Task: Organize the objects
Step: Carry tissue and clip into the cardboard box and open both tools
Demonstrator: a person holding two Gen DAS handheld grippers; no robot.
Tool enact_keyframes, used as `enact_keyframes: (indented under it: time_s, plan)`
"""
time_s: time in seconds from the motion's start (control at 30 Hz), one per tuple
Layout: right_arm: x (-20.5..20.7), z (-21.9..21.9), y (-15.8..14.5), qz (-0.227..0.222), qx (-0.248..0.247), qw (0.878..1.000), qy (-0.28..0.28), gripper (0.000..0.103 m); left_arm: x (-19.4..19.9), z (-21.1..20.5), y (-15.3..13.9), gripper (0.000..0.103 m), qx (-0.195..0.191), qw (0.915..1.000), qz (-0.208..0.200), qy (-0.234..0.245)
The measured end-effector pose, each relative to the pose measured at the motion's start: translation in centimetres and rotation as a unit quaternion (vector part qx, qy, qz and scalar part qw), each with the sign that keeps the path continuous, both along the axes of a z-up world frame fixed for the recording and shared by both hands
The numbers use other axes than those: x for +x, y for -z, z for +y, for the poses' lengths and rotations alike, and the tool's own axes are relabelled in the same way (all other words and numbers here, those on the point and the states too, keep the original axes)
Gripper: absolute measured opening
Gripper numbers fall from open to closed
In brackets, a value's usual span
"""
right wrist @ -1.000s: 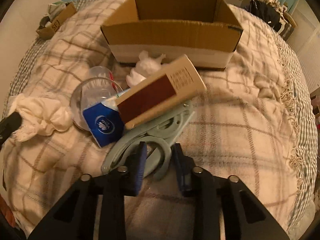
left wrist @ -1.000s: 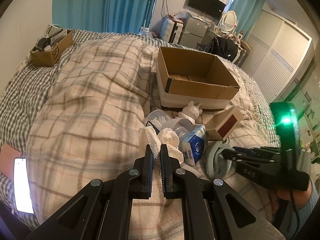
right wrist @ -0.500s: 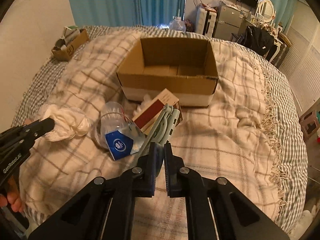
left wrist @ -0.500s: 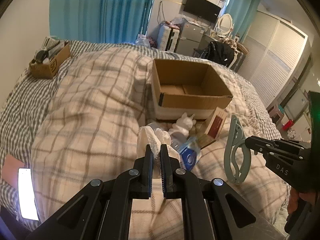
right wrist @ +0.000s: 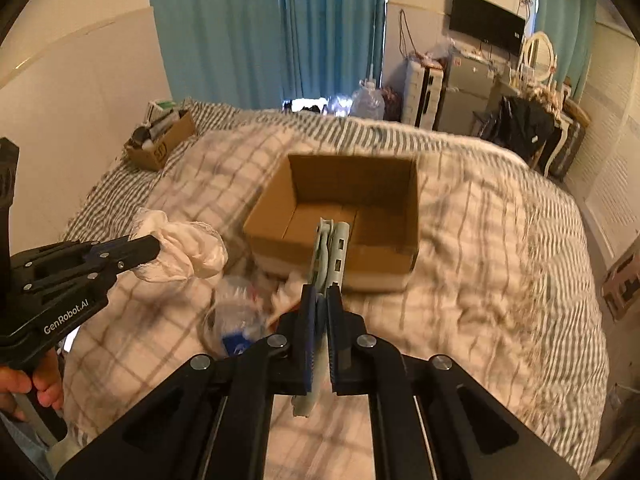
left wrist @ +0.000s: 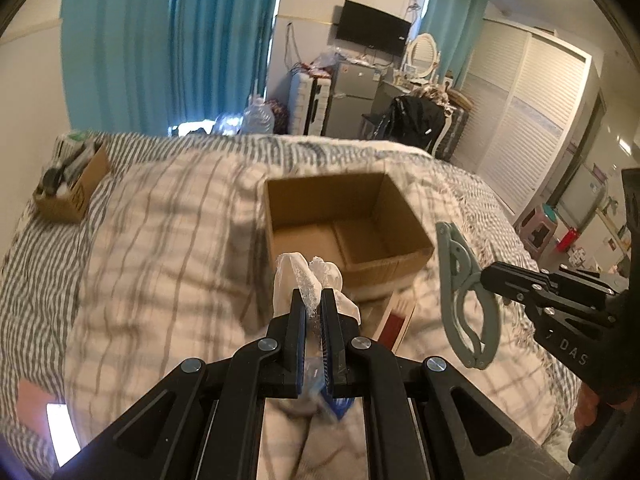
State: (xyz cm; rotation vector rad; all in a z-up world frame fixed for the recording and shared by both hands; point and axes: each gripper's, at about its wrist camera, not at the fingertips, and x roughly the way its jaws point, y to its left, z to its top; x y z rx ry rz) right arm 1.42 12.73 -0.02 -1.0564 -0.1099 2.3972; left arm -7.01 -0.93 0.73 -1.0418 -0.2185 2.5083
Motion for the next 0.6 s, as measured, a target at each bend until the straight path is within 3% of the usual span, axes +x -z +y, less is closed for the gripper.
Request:
enact_keyframes:
  time_s: [0.33, 0.6]
  plan:
    - [-6.7, 6.9, -3.2, 0.004, 0.026, 1.000, 0.006, 0.004, -8.9, 4.3, -1.8, 0.007, -0.010, 0.9998, 0.008, 0.018]
    - [-11.5, 14.4, -1.0, -0.014, 0.001, 0.999, 0.029, 0.004, -16.3, 8.4, 2.4, 0.007, -0.027, 0.9987, -0.023, 0.036]
